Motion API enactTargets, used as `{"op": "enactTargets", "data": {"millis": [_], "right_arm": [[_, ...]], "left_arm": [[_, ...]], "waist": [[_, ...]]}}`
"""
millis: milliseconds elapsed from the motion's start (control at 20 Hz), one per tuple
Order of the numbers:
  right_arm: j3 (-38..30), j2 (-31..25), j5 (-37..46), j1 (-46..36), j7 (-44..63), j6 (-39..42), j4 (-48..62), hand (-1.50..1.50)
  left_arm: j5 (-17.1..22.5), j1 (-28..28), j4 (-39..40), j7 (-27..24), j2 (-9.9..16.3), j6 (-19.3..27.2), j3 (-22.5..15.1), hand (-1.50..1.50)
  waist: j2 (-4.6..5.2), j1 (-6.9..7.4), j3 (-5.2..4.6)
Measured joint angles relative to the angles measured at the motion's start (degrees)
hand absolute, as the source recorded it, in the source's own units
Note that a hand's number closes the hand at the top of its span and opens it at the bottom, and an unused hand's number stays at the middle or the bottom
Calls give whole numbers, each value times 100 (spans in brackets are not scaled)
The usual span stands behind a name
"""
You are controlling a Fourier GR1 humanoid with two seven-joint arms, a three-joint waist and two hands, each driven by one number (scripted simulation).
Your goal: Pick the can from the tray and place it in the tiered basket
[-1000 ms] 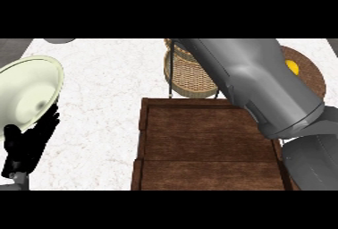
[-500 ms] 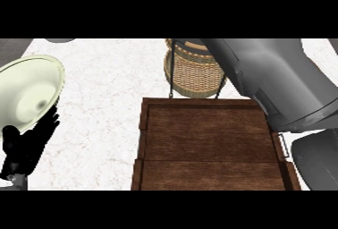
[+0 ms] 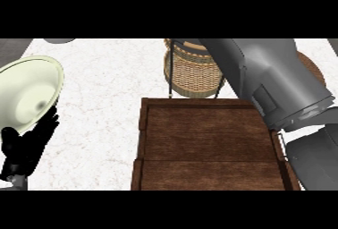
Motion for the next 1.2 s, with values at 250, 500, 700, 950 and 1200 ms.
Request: {"op": "enactTargets", "data": {"millis": [250, 500, 700, 950, 1200], "right_arm": [[-249, -80, -207, 172, 331, -329, -110, -150], [-379, -283, -265, 139, 310, -965, -442, -150], [-582, -538, -378, -1, 510, -1573, -725, -150], [-1014, -838, -703, -118, 1068, -1928, -1048, -150], [-1612, -1203, -1257, 73, 1114, -2256, -1693, -150]], "left_arm": [[-86, -26, -23, 88, -57, 74, -28, 0], [-72, -69, 24, 103, -17, 21, 39, 0], [-85, -51, 46, 116, -35, 48, 73, 0], [-96, 94, 59, 38, -36, 52, 141, 0], [-73, 303, 59, -42, -41, 86, 254, 0]], "waist": [[-3, -24, 4], [-4, -28, 0], [-38, -88, 2], [-109, -229, 3], [-204, -437, 21]]}}
